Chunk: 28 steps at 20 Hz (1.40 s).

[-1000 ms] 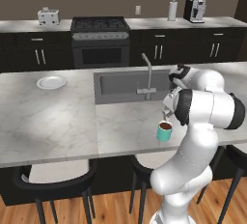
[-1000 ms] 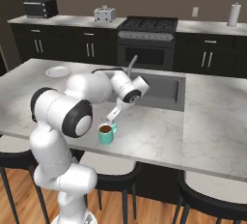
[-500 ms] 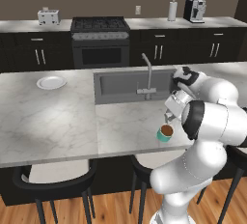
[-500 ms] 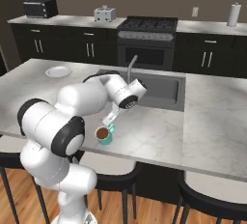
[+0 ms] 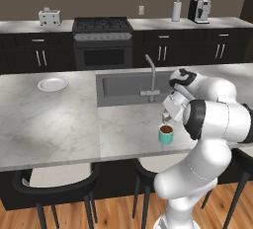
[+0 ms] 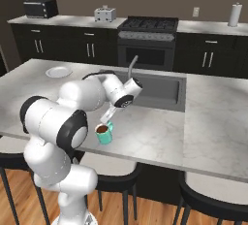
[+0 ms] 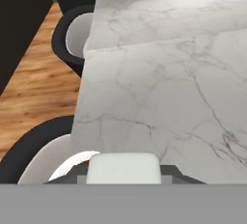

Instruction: Pick up the marshmallow and place it in the cup of hot chocolate on the dining counter.

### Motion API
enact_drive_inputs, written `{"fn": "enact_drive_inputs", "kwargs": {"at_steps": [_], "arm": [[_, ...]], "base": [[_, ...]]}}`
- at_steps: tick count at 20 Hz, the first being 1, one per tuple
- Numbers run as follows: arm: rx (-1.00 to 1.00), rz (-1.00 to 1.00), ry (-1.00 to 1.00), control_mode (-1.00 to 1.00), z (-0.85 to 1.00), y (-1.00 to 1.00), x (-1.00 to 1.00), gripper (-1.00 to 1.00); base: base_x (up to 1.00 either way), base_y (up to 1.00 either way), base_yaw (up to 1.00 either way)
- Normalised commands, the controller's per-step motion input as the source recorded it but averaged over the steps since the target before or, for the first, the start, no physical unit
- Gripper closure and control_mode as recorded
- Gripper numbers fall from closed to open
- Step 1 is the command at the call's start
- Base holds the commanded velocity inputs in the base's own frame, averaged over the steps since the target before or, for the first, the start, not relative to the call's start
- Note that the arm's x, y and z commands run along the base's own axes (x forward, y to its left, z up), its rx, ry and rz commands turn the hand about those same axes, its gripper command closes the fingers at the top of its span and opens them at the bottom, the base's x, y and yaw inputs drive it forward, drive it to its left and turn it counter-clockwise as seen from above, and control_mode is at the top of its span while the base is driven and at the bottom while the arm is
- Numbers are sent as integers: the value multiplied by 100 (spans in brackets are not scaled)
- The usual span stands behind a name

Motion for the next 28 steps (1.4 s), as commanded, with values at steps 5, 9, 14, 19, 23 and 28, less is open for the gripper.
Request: {"fn": "enact_drive_inputs", "kwargs": {"at_steps": [5,9,14,19,23,28], "arm": [[7,4,0,-100,-1,-29,0,100],[4,2,0,-100,5,-7,-3,100],[0,0,0,-100,22,2,0,100],[0,1,0,-100,4,11,0,100],[0,0,0,-100,-7,7,-10,100],[0,0,0,-100,-9,9,-22,100]], "base": [[0,0,0],[0,0,0],[0,0,0],[0,0,0],[0,0,0],[0,0,0]]}}
